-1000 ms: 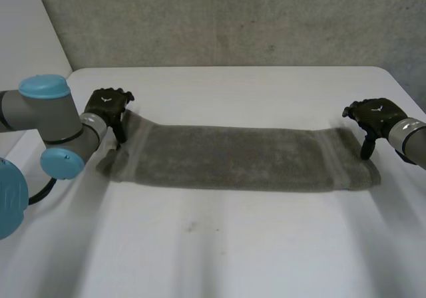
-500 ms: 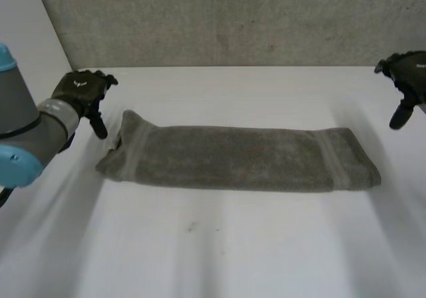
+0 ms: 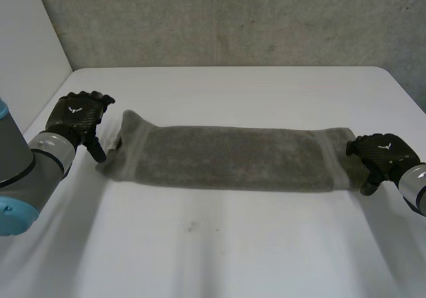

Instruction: Fold the towel.

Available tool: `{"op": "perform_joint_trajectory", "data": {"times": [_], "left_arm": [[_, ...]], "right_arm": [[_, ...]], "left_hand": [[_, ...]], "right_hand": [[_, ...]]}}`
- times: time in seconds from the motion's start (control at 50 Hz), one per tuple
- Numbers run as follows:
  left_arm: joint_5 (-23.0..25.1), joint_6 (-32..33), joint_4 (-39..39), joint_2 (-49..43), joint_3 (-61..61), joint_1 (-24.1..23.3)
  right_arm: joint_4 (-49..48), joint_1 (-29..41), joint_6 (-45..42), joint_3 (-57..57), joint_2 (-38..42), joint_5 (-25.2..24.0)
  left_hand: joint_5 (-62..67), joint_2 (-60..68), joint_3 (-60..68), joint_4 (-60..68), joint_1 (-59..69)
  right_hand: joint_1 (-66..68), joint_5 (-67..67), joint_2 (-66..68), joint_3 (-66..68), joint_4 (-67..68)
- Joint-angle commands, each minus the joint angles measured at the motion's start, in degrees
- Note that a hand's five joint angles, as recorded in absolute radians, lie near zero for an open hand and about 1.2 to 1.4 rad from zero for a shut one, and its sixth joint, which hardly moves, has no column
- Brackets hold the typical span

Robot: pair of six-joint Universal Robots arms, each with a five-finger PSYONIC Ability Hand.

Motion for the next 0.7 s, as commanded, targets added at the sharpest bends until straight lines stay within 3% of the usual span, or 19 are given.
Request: {"op": "perform_joint_trajectory", "data": {"times": [0.02, 0.06, 0.08, 0.1, 0.16, 0.36, 0.44, 0.52, 0.58, 0.62, 0.64, 0.7], "left_arm": [[0.1, -1.0, 3.8, 2.2, -3.0, -0.1], [0.1, -1.0, 4.4, 2.3, -3.5, -0.1], [0.1, -1.0, 4.4, 2.3, -3.5, -0.1], [0.1, -1.0, 4.4, 2.3, -3.6, -0.1], [0.1, -1.0, 4.4, 2.3, -3.6, 0.0], [-0.1, -1.1, 4.3, 2.4, -3.6, -0.3], [-0.1, -1.1, 3.8, 4.9, -2.9, -0.3], [-0.1, -1.1, 3.7, 7.6, -1.5, -0.3], [-0.2, -1.2, 3.0, 9.7, 1.8, -0.9], [-0.4, -1.4, 0.3, 11.2, 6.4, -1.4], [-0.4, -1.4, 0.3, 11.2, 6.4, -1.4], [-0.8, -2.7, -4.1, 11.6, 12.1, -2.4]], "right_arm": [[-0.9, 0.1, -2.2, -0.9, 3.1, 0.6], [-1.0, 0.0, -2.9, -1.4, 3.9, 0.9], [-1.0, 0.0, -2.9, -1.4, 3.9, 0.9], [-1.0, 0.0, -3.1, -1.7, 4.4, 1.1], [-1.0, -0.2, -3.5, -2.7, 5.0, 1.9], [-0.7, -6.1, -8.5, -6.3, 5.3, 9.2], [0.6, -11.6, -16.7, -10.2, 3.9, 11.4], [2.9, -12.0, -21.6, -12.9, 2.1, 12.9], [5.3, -8.9, -23.0, -16.9, 1.0, 13.9], [7.0, 1.1, -21.2, -21.7, -1.1, 14.8], [7.0, 1.2, -21.2, -21.7, -1.1, 14.8], [7.3, 11.6, -19.0, -26.1, -1.3, 16.3]], "left_hand": [[-0.7, 0.4, 0.5, 0.4, 0.2], [-0.7, 0.4, 0.5, 0.4, 0.2], [-0.7, 0.4, 0.5, 0.4, 0.2], [-0.7, 0.4, 0.5, 0.4, 0.2], [-0.7, 0.4, 0.5, 0.4, 0.2], [-0.9, 0.3, 0.3, 0.2, 0.0], [-0.9, 0.3, 0.3, 0.2, 0.0], [-0.7, 0.4, 0.5, 0.4, 0.2], [-0.5, 0.6, 0.6, 0.6, 0.3], [-0.5, 0.6, 0.6, 0.6, 0.3], [-0.5, 0.6, 0.6, 0.6, 0.3], [-0.5, 0.6, 0.6, 0.6, 0.3]], "right_hand": [[8.3, 7.2, 7.6, 7.8, 8.0], [29.5, 28.4, 28.9, 29.0, 29.3], [29.6, 28.5, 29.0, 29.2, 29.4], [41.3, 40.2, 40.7, 40.8, 41.1], [53.1, 52.0, 52.5, 52.7, 52.9], [54.1, 53.0, 53.5, 53.7, 53.9], [54.1, 53.0, 53.5, 53.7, 53.9], [54.1, 53.0, 53.5, 53.7, 53.9], [54.1, 53.0, 53.5, 53.7, 53.9], [54.1, 53.0, 53.5, 53.7, 53.9], [54.1, 53.0, 53.5, 53.7, 53.9], [54.1, 53.0, 53.5, 53.7, 53.9]]}}
